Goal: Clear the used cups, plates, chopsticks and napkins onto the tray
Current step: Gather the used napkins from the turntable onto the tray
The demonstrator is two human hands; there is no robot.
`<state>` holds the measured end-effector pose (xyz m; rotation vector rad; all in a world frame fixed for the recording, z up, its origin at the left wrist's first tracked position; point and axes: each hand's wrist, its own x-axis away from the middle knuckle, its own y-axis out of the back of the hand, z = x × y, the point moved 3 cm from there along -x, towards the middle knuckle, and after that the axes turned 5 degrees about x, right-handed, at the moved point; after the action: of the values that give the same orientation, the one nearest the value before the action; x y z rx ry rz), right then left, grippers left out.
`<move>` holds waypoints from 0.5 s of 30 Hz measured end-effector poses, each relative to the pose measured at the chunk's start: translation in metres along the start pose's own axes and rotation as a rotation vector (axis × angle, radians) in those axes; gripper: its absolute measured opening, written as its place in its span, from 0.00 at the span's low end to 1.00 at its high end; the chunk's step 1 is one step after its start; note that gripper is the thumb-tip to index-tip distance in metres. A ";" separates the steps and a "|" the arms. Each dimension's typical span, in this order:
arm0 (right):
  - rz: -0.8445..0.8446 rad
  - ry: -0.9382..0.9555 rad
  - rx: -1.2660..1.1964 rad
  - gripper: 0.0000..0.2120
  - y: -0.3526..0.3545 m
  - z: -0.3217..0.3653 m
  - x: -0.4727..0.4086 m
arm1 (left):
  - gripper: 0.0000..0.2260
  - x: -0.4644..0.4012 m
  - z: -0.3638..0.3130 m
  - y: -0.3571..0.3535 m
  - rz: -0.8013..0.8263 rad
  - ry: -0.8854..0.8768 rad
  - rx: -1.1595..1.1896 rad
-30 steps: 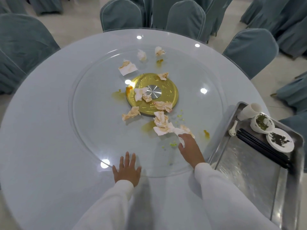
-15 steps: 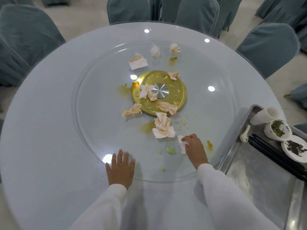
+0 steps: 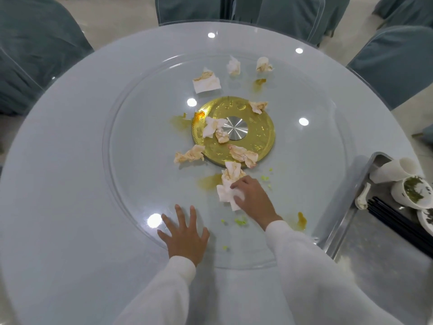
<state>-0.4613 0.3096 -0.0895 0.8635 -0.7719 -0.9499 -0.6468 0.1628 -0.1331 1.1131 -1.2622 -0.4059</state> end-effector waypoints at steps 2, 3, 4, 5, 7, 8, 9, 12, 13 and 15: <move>0.001 -0.027 0.034 0.13 -0.017 0.007 -0.001 | 0.35 -0.001 0.003 0.001 0.001 -0.010 -0.022; -0.035 -0.038 0.022 0.12 -0.021 0.009 0.000 | 0.36 -0.001 0.004 0.001 -0.003 -0.013 -0.022; -0.060 -0.045 0.004 0.11 -0.024 0.009 0.000 | 0.36 -0.001 0.005 0.001 -0.008 -0.017 -0.021; -0.066 -0.044 -0.010 0.10 -0.025 0.008 0.001 | 0.36 -0.001 0.006 0.001 -0.011 -0.019 -0.022; -0.053 -0.028 -0.017 0.10 -0.023 0.006 0.002 | 0.37 -0.002 0.008 0.001 -0.010 -0.021 -0.028; -0.044 -0.024 -0.019 0.10 -0.021 0.003 0.003 | 0.37 -0.002 0.009 0.000 -0.008 -0.022 -0.033; -0.037 -0.024 -0.022 0.10 -0.019 -0.001 0.006 | 0.38 -0.003 0.010 -0.001 -0.005 -0.021 -0.036; -0.034 -0.042 -0.083 0.14 -0.007 -0.012 0.011 | 0.38 -0.006 0.015 -0.001 0.001 -0.023 -0.023; -0.021 -0.060 -0.144 0.18 -0.002 -0.015 0.011 | 0.39 -0.007 0.016 0.000 0.004 -0.027 -0.014; 0.035 -0.105 -0.276 0.26 0.007 -0.019 0.009 | 0.44 -0.009 0.020 0.002 -0.002 -0.037 0.000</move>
<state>-0.4393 0.3085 -0.0896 0.5622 -0.7224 -1.0481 -0.6679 0.1619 -0.1379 1.1113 -1.2934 -0.4304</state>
